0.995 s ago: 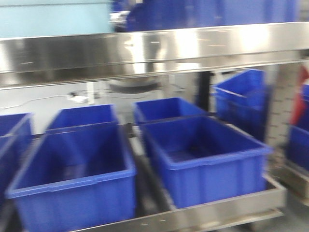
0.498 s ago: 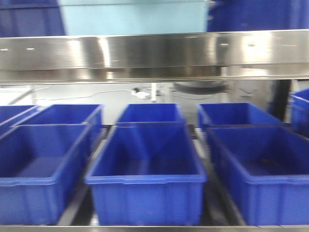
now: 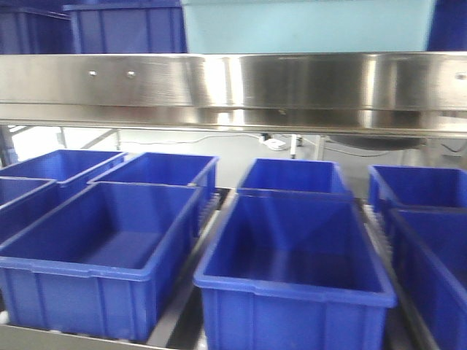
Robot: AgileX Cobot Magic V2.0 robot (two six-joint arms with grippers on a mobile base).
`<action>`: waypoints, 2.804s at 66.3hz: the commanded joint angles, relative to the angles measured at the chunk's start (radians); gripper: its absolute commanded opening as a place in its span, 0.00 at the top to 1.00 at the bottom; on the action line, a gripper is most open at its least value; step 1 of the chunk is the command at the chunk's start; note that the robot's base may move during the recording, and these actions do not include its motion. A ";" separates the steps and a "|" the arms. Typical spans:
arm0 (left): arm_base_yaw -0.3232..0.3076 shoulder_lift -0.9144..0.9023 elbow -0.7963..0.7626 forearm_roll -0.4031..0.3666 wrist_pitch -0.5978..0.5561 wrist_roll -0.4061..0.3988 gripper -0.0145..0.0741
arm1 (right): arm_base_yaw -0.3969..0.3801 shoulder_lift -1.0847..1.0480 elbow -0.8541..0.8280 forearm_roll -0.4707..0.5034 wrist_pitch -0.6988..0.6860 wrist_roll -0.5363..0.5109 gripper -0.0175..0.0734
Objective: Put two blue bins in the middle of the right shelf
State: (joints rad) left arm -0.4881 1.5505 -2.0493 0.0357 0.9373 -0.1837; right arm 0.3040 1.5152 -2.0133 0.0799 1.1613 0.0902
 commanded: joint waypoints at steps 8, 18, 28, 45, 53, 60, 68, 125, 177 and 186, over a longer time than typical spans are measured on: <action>0.005 -0.016 -0.013 -0.022 -0.067 -0.003 0.96 | -0.004 -0.007 -0.010 -0.006 -0.025 -0.028 0.98; 0.005 -0.016 -0.013 -0.022 -0.067 -0.003 0.96 | -0.004 -0.007 -0.010 -0.006 -0.025 -0.028 0.98; 0.005 -0.016 -0.013 -0.022 -0.067 -0.003 0.96 | -0.004 -0.007 -0.010 -0.006 -0.025 -0.028 0.98; 0.005 -0.016 -0.013 -0.022 -0.067 -0.003 0.96 | -0.004 -0.007 -0.010 -0.006 -0.025 -0.028 0.98; 0.005 -0.016 -0.013 -0.022 -0.067 -0.003 0.96 | -0.004 -0.007 -0.010 -0.006 -0.025 -0.028 0.98; 0.005 -0.016 -0.013 -0.022 -0.067 -0.003 0.96 | -0.004 -0.007 -0.010 -0.006 -0.025 -0.028 0.98; 0.005 -0.016 -0.013 -0.022 -0.067 -0.003 0.96 | -0.004 -0.007 -0.010 -0.006 -0.025 -0.028 0.98; 0.005 -0.016 -0.013 -0.022 -0.067 -0.003 0.96 | -0.004 -0.007 -0.010 -0.006 -0.025 -0.028 0.98; 0.005 -0.016 -0.013 -0.022 -0.067 -0.003 0.96 | -0.004 -0.007 -0.010 -0.006 -0.025 -0.028 0.98; 0.005 -0.016 -0.013 -0.022 -0.067 -0.003 0.96 | -0.004 -0.007 -0.010 -0.006 -0.025 -0.028 0.98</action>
State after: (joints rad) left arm -0.4881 1.5505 -2.0493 0.0356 0.9373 -0.1837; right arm 0.3040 1.5152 -2.0133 0.0799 1.1613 0.0902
